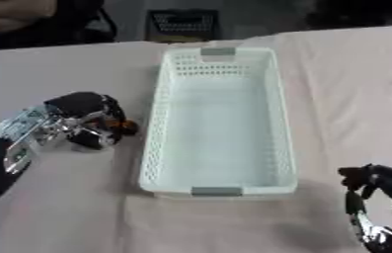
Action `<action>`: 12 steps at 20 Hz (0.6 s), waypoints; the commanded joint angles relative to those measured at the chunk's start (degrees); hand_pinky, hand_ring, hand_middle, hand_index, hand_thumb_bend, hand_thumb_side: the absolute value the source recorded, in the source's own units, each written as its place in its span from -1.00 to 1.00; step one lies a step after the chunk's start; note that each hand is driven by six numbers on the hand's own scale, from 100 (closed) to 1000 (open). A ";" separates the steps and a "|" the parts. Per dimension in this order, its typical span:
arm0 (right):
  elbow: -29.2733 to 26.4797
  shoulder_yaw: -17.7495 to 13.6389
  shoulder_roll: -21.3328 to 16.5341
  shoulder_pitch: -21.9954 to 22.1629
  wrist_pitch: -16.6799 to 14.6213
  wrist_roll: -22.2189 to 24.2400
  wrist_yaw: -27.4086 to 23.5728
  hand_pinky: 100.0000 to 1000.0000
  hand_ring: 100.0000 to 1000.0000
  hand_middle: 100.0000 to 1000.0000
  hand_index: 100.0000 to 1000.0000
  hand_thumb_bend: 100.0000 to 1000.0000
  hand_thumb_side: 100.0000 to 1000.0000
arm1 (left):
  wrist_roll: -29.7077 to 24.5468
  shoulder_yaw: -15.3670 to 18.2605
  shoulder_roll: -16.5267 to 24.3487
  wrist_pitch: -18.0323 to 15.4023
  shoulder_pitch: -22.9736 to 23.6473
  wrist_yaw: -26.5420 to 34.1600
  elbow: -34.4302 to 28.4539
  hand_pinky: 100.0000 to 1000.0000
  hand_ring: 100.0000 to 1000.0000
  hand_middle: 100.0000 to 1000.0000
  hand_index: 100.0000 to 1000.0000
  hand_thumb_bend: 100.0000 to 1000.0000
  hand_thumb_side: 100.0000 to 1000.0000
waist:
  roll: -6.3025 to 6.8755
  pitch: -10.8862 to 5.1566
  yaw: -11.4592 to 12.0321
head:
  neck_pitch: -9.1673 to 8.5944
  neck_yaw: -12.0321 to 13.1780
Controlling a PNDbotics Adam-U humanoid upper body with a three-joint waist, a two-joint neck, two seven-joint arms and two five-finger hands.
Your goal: Pick up objects on the table and place them in the box.
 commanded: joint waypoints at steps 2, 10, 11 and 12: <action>-0.95 -0.21 -0.75 -0.28 -0.26 0.04 -0.29 -0.27 0.00 0.06 0.53 -1.00 0.51 | 0.94 1.33 -0.82 0.21 -1.21 -2.11 2.91 0.31 0.23 0.22 0.50 -0.39 -0.48 | -0.28 -0.69 -0.08 | -0.99 -0.49; -0.88 -0.23 -0.73 -0.29 -0.27 0.09 -0.27 -0.27 0.00 0.06 0.53 -1.00 0.51 | 0.64 2.49 -1.59 -0.66 -1.80 -0.96 5.88 -0.03 -0.23 0.00 0.34 -0.70 -0.58 | -0.27 -0.68 -0.14 | -0.93 -0.56; -0.86 -0.24 -0.74 -0.30 -0.27 0.10 -0.27 -0.27 0.00 0.06 0.53 -1.00 0.51 | -0.05 2.46 -1.44 -0.95 -1.79 -0.09 5.84 -0.03 -0.25 -0.02 0.33 -0.72 -0.58 | -0.27 -0.69 -0.14 | -0.95 -0.57; -0.86 -0.24 -0.76 -0.30 -0.27 0.11 -0.26 -0.26 0.00 0.06 0.53 -1.00 0.51 | -1.02 2.36 -1.24 -1.38 -1.77 0.95 5.72 -0.04 -0.27 -0.03 0.33 -0.76 -0.58 | -0.27 -0.69 -0.14 | -0.98 -0.60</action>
